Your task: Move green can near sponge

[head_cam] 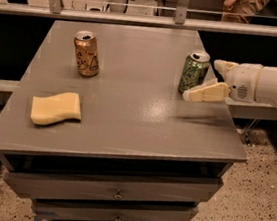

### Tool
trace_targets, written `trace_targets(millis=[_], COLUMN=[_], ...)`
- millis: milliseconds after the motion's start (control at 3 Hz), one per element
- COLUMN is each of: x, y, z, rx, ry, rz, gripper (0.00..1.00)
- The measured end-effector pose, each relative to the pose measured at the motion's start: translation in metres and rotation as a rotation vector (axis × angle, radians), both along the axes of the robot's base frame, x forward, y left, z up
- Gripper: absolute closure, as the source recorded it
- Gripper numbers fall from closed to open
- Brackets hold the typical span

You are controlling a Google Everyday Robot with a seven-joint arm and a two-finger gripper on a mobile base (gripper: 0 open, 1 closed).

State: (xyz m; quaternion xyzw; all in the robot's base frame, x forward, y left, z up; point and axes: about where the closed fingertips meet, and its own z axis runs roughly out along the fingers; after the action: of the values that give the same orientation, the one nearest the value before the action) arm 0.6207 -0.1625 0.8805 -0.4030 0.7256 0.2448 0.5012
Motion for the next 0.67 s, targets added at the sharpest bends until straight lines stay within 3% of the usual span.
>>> trace_targets(millis=[333, 667], x=[0.003, 0.005], y=[0.024, 0.038], z=[-0.001, 0.000], rx=[0.092, 0.152], ry=[-0.055, -0.112], rz=[0.034, 0.052], gripper=[0.00, 0.17])
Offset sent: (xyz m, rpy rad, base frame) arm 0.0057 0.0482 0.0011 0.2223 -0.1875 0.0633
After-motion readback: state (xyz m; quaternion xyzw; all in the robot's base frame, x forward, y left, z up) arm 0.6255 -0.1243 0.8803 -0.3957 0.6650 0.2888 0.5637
